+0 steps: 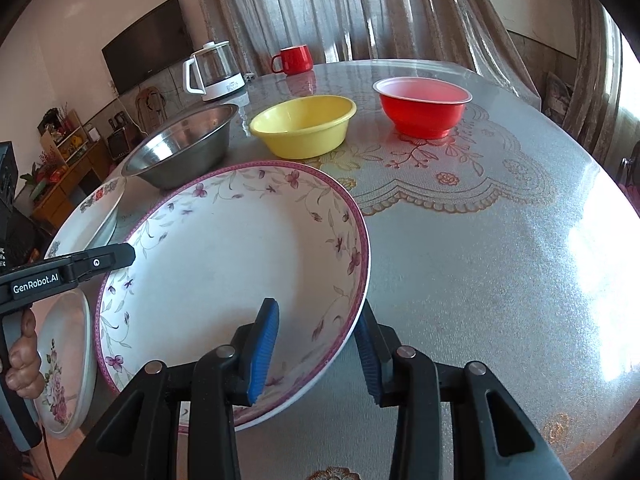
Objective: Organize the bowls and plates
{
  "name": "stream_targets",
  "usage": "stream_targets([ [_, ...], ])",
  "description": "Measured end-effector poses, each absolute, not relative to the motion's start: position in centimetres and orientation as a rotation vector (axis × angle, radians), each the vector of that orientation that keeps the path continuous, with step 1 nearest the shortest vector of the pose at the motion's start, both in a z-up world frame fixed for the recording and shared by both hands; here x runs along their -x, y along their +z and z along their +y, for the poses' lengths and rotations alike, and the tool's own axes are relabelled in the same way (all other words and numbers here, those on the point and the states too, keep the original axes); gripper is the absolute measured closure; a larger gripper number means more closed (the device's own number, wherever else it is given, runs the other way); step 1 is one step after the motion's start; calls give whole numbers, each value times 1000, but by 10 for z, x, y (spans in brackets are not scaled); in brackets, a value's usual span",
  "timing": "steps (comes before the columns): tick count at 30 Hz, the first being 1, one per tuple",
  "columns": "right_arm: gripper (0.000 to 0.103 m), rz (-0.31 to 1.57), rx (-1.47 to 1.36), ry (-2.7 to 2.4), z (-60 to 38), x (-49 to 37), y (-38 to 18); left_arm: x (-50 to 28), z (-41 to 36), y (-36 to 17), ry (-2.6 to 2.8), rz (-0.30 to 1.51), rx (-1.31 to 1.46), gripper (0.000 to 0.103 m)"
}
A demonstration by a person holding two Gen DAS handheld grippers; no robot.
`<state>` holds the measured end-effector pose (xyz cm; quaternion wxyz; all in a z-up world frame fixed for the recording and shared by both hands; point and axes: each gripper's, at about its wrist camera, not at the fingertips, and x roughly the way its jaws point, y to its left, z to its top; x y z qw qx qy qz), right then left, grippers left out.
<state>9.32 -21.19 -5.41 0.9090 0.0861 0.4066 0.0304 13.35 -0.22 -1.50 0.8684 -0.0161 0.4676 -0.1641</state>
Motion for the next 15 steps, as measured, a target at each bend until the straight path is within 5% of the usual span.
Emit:
stream_targets([
  [15, 61, 848, -109, 10, -199, -91, -54, -120, -10, -14, -323, 936, -26, 75],
])
